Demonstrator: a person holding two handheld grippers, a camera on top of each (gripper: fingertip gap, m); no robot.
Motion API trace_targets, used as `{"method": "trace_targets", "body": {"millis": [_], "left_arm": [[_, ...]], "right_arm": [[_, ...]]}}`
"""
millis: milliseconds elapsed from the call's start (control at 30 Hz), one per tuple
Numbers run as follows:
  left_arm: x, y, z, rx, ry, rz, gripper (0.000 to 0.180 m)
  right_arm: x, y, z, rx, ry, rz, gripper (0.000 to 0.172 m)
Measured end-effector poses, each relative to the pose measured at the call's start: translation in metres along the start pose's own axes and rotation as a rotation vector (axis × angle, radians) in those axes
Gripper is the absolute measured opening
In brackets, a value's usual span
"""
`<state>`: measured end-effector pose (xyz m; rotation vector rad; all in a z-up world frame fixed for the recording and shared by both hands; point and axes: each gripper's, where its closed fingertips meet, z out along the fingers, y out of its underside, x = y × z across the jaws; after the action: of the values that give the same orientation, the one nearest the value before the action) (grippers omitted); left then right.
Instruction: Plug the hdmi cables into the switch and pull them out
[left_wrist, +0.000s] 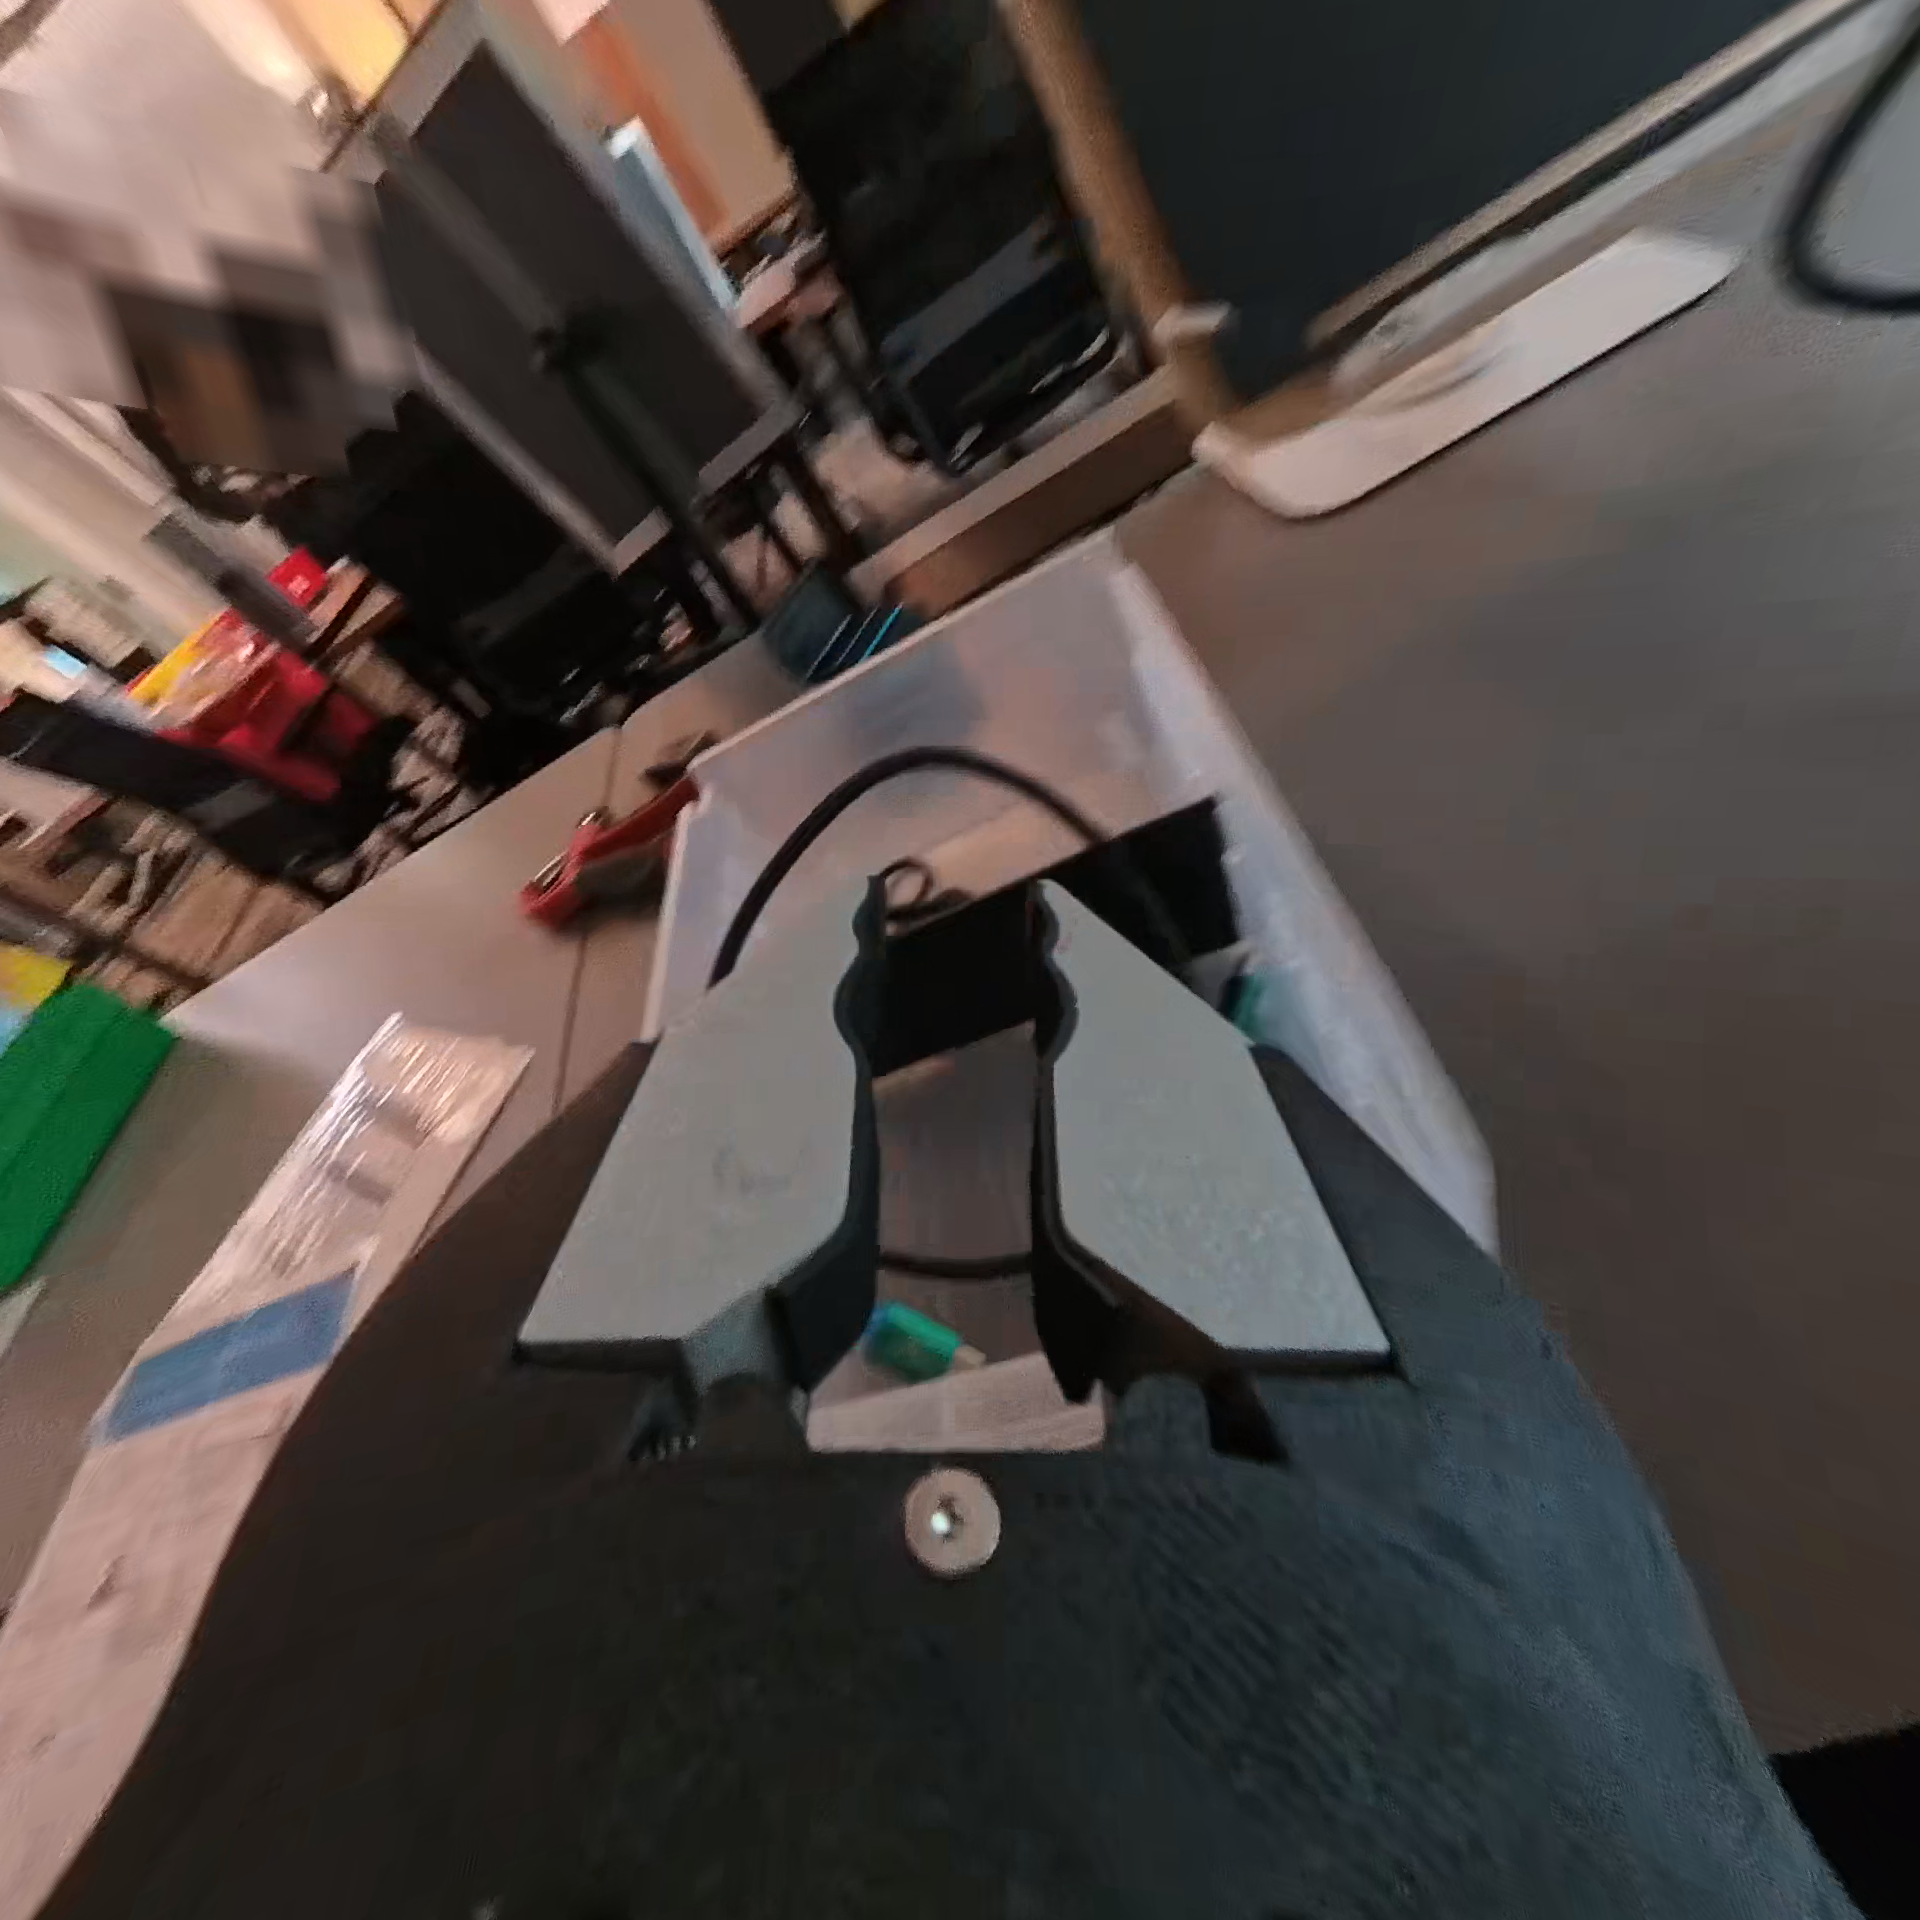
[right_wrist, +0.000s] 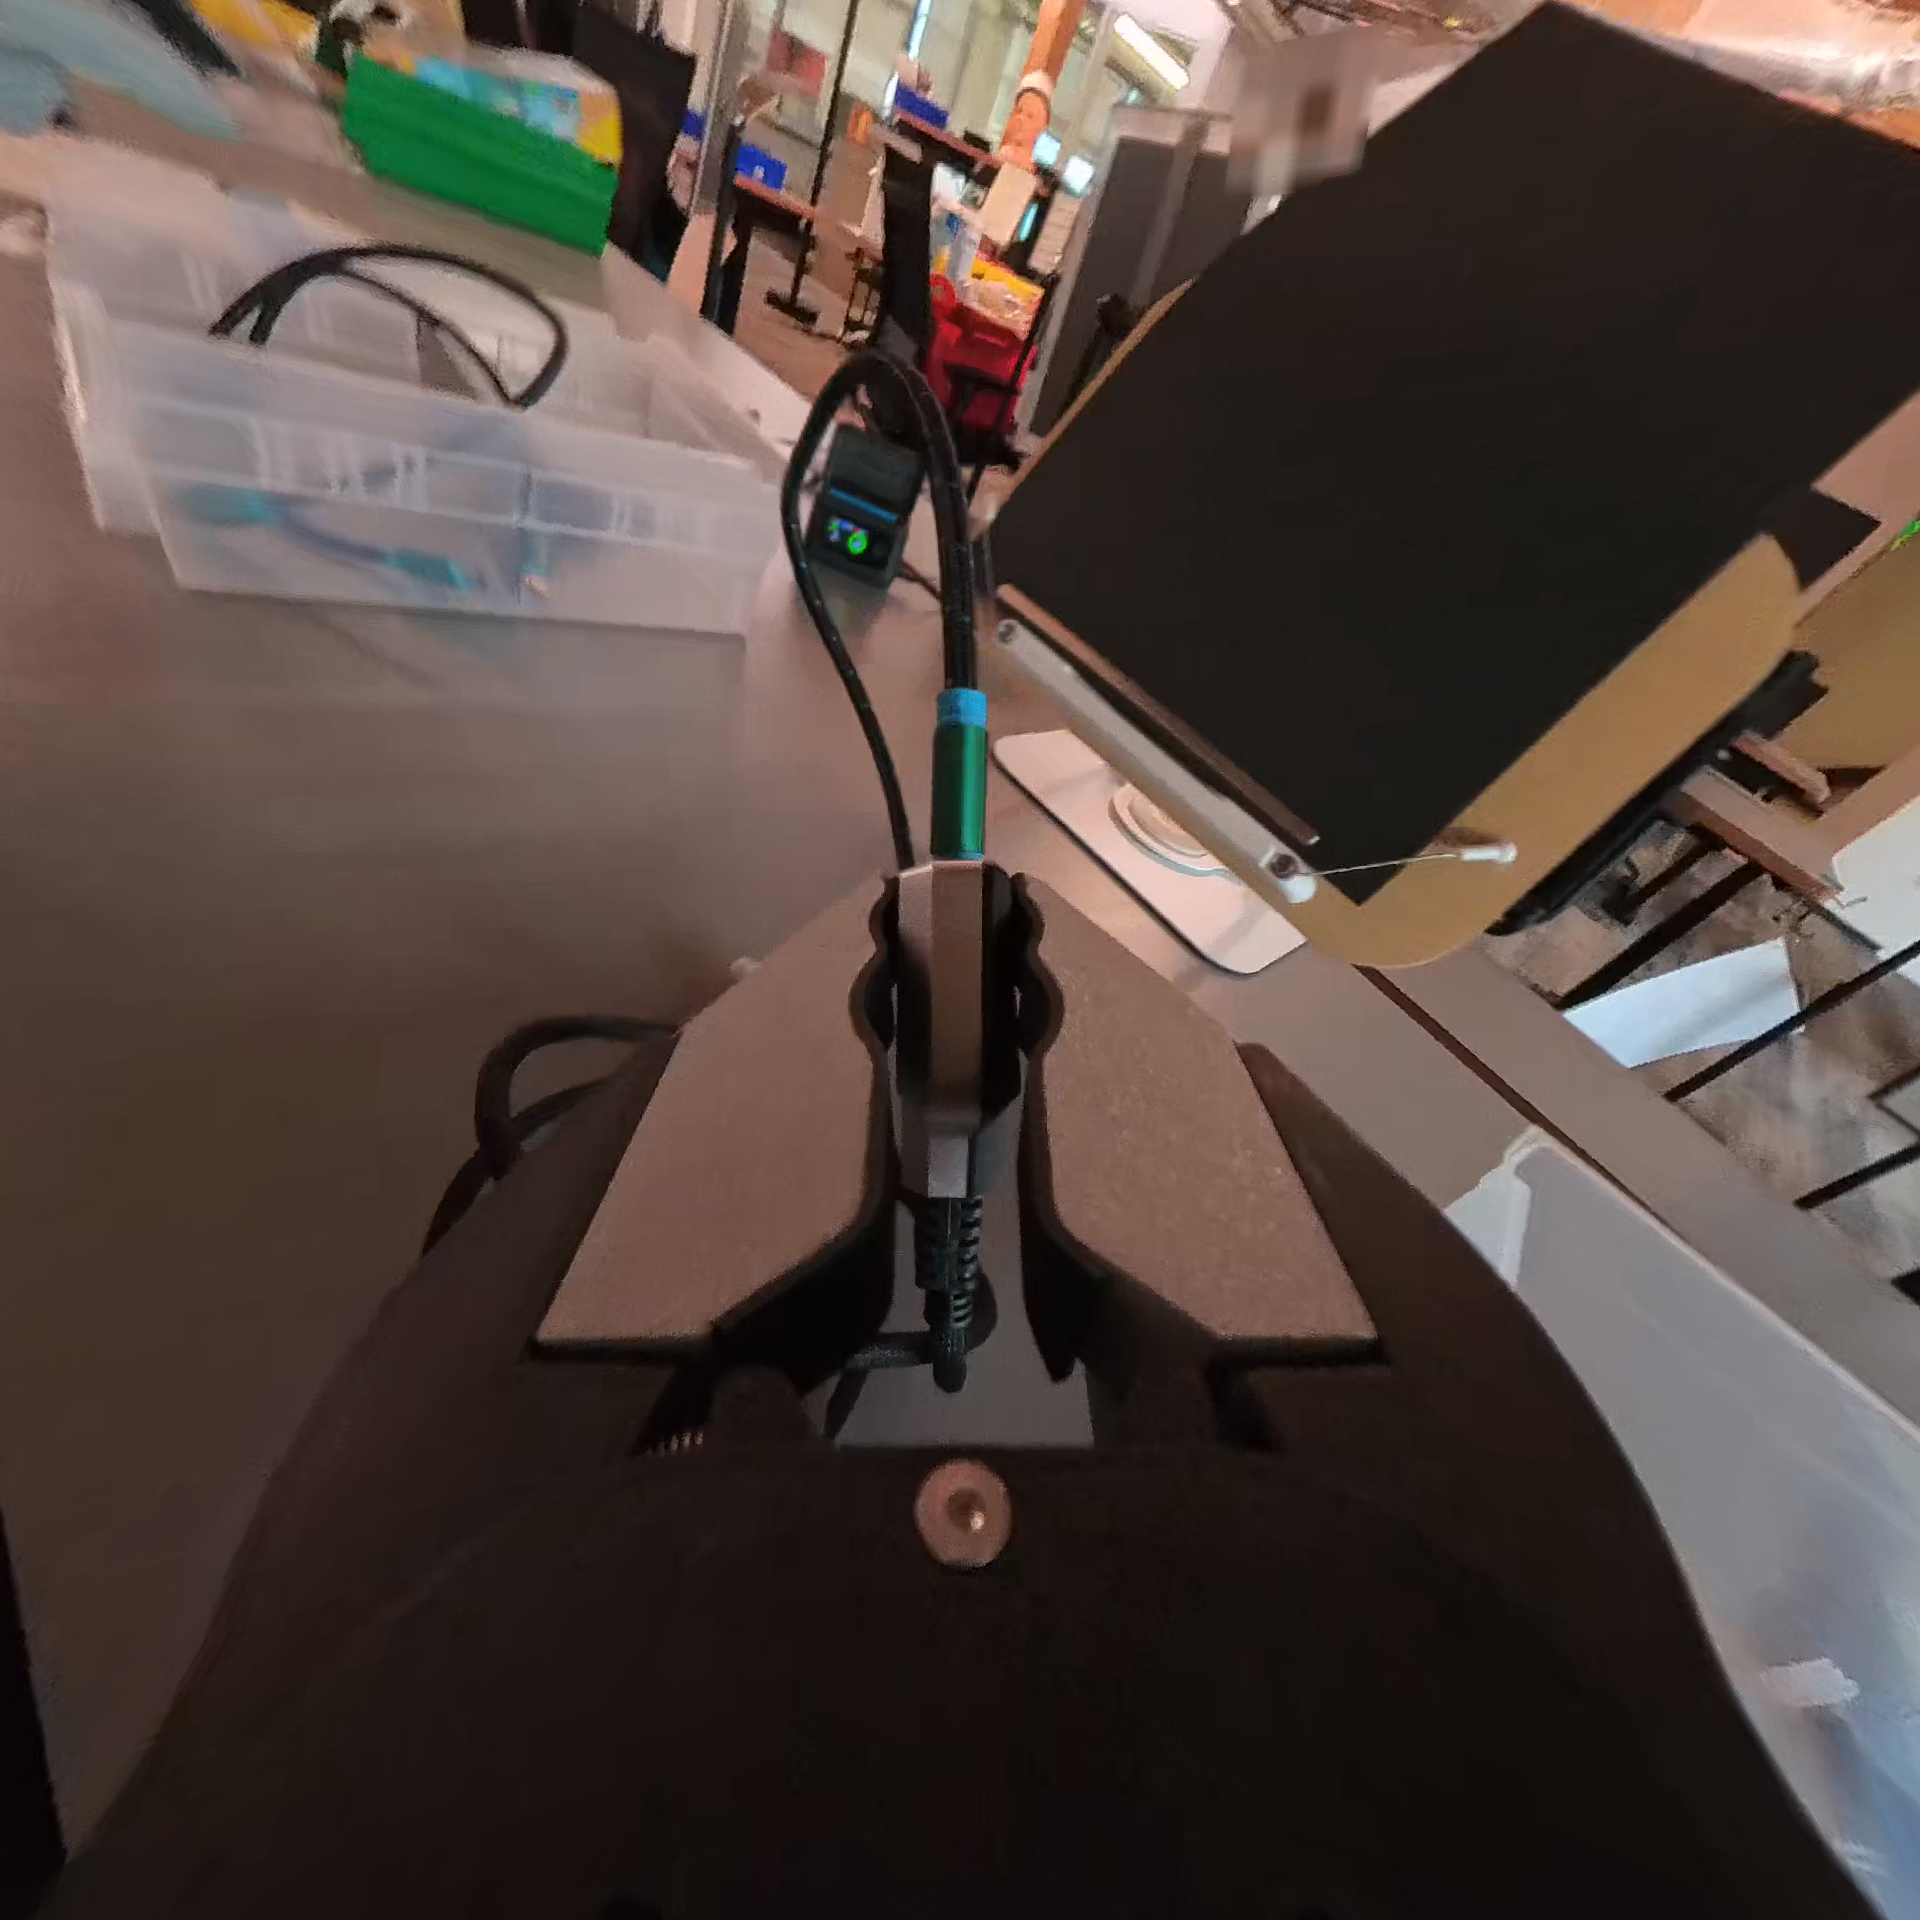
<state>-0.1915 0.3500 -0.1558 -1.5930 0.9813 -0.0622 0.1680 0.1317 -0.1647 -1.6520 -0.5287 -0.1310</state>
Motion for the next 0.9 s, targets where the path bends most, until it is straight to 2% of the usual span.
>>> {"method": "trace_targets", "body": {"millis": [133,233,433,667,800,833,867,900], "left_arm": [[-0.030,0.036,0.009,-0.126,-0.111,0.001,0.029],[-0.050,0.053,0.008,-0.167,-0.153,-0.085,0.030],[-0.060,0.055,0.005,-0.164,-0.180,-0.066,0.032],[-0.065,0.052,0.064,-0.284,-0.110,0.121,0.036],[-0.071,0.069,0.103,-0.416,-0.055,0.203,0.037],[-0.071,0.075,0.109,-0.447,-0.043,0.219,0.028],[-0.073,0.077,0.112,-0.462,-0.038,0.229,0.007],[-0.076,0.074,0.113,-0.453,-0.047,0.233,0.006]], "right_arm": [[-0.027,0.014,0.010,-0.088,-0.058,-0.140,0.017],[-0.043,0.026,0.018,-0.150,-0.083,-0.223,0.017],[-0.057,0.048,0.024,-0.215,-0.181,-0.218,0.024],[-0.060,0.053,0.022,-0.206,-0.239,-0.149,0.030],[-0.064,0.054,0.022,-0.209,-0.250,-0.170,0.031],[-0.066,0.055,0.021,-0.211,-0.258,-0.176,0.032],[-0.068,0.056,0.020,-0.216,-0.271,-0.185,0.032],[-0.070,0.059,0.019,-0.228,-0.282,-0.193,0.033]]}}
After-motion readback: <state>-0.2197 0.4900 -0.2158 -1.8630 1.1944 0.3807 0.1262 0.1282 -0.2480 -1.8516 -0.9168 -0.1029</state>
